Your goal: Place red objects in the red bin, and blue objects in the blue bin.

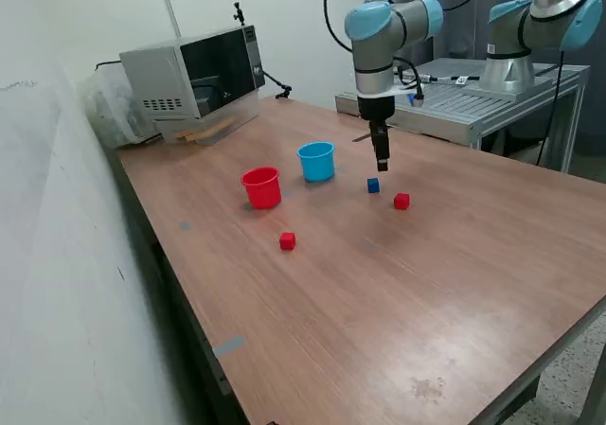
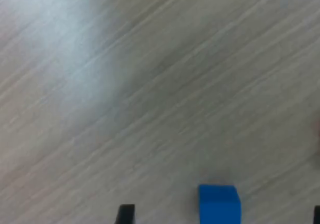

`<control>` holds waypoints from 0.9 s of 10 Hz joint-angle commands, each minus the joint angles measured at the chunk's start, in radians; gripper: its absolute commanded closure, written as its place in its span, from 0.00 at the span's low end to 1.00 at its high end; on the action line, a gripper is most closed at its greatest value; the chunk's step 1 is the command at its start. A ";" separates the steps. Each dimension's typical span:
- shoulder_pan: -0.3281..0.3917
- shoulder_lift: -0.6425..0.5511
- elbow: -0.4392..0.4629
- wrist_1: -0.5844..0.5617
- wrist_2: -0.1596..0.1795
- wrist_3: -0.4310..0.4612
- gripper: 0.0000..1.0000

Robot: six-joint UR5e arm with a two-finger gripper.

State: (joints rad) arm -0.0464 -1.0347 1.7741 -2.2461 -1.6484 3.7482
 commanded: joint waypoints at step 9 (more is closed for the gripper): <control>-0.015 0.099 -0.035 -0.084 0.080 -0.083 0.00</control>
State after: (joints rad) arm -0.0603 -0.9429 1.7486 -2.2988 -1.6178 3.7053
